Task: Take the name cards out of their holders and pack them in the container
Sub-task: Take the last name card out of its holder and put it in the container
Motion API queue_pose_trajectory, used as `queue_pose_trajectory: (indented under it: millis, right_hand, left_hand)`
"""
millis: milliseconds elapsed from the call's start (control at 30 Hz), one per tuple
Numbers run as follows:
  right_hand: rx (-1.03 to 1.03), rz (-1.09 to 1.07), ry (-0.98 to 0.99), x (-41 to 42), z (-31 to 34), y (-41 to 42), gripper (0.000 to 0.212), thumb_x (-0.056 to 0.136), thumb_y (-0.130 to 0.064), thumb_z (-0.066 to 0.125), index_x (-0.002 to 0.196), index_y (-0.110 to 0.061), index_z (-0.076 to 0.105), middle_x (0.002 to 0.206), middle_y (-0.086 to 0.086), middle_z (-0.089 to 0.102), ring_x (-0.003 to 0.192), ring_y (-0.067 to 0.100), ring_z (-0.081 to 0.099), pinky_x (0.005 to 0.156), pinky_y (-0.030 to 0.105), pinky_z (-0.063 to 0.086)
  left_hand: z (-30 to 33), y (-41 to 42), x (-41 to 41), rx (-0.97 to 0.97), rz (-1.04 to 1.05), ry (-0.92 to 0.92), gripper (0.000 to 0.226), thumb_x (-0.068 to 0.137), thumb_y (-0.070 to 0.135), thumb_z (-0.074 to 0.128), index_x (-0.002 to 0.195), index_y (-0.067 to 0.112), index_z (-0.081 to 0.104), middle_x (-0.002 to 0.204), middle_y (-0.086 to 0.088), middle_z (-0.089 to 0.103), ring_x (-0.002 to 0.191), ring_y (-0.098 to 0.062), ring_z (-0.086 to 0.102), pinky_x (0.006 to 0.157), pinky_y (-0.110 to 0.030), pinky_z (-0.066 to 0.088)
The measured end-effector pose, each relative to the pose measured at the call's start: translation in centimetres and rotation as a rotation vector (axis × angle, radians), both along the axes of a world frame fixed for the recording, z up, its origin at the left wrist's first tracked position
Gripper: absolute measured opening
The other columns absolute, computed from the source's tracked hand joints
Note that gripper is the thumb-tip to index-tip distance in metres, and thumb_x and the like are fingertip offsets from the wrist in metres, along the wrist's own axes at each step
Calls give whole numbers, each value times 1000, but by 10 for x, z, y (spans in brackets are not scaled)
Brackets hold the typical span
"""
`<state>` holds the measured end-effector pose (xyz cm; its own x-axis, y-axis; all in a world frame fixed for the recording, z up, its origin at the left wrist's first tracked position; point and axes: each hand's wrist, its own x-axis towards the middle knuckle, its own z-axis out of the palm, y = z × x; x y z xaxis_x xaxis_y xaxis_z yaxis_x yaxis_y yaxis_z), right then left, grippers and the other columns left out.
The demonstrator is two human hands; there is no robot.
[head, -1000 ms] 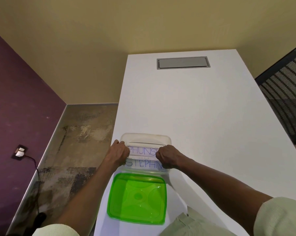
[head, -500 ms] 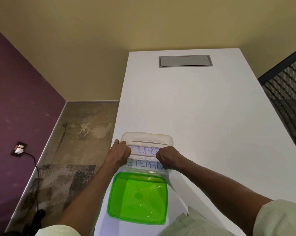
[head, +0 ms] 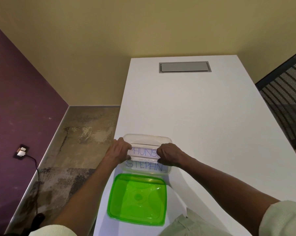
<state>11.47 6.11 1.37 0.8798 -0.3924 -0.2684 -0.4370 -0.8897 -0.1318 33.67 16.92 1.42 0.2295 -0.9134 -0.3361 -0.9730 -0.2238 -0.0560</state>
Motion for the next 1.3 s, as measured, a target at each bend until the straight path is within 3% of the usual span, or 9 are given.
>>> queue_pose_trajectory:
  millis: [200,367,467,600,733,833,1000,1200,1300]
  right_hand:
    - [-83,-131,-214,-7,13,-7,18,85,-22,56,79,-6,63,78,20,65,73,40,62,58,33,36]
    - [-96,-297,-336,-22,15,-11,22,89,-20,48,97,-4,61,89,14,64,87,33,58,69,40,47]
    - [-57,-440,-390,-30,12,-11,17,89,-18,51,92,-2,57,89,16,57,85,35,54,68,39,45]
    - [63,-597,-388,-38,2,-8,23,91,-19,53,95,3,53,94,22,53,87,37,53,73,38,41]
    - [272,-854,-316,-36,-2,-7,27,88,-26,54,75,-3,49,94,23,60,92,36,57,70,33,38]
    - [419,-979,-282,-34,-6,-4,38,86,-30,57,60,-12,36,81,18,57,78,29,55,64,28,36]
    - [613,-1084,-295,-29,-11,5,30,83,-25,61,82,5,63,84,21,68,79,32,66,73,34,54]
    - [630,-1096,-338,-28,-15,8,14,78,-6,57,64,-2,57,67,17,61,80,37,70,72,41,59]
    - [652,-1093,-368,-29,-20,7,16,78,-3,57,71,11,62,75,24,68,76,37,71,72,50,59]
  left_hand:
    - [16,0,5,-272,214,185,37,87,34,67,121,17,67,120,-9,69,116,-27,58,96,-38,49]
    - [20,4,12,-409,476,288,33,92,23,58,121,8,65,124,-15,66,115,-33,60,95,-40,48]
    - [16,8,17,-450,612,342,26,93,17,53,99,-5,65,106,-25,68,99,-41,62,80,-41,49]
    - [9,14,19,-426,745,408,23,92,13,54,73,4,61,90,-23,69,85,-37,63,69,-34,44]
    - [2,17,21,-410,827,507,31,96,11,48,86,-9,69,104,-24,71,95,-39,65,79,-39,52]
    - [-4,19,19,-404,880,597,32,97,12,48,93,-10,71,104,-26,70,97,-38,66,82,-38,51]
    - [-12,22,15,-398,1026,803,25,94,11,51,76,4,66,88,-19,64,81,-30,63,72,-41,55]
    - [-15,24,10,-388,1055,854,23,94,12,57,107,-3,70,97,-17,70,87,-30,65,82,-54,58]
    - [-16,24,9,-414,1088,858,24,93,10,59,110,-4,70,95,-16,68,82,-26,61,83,-53,58]
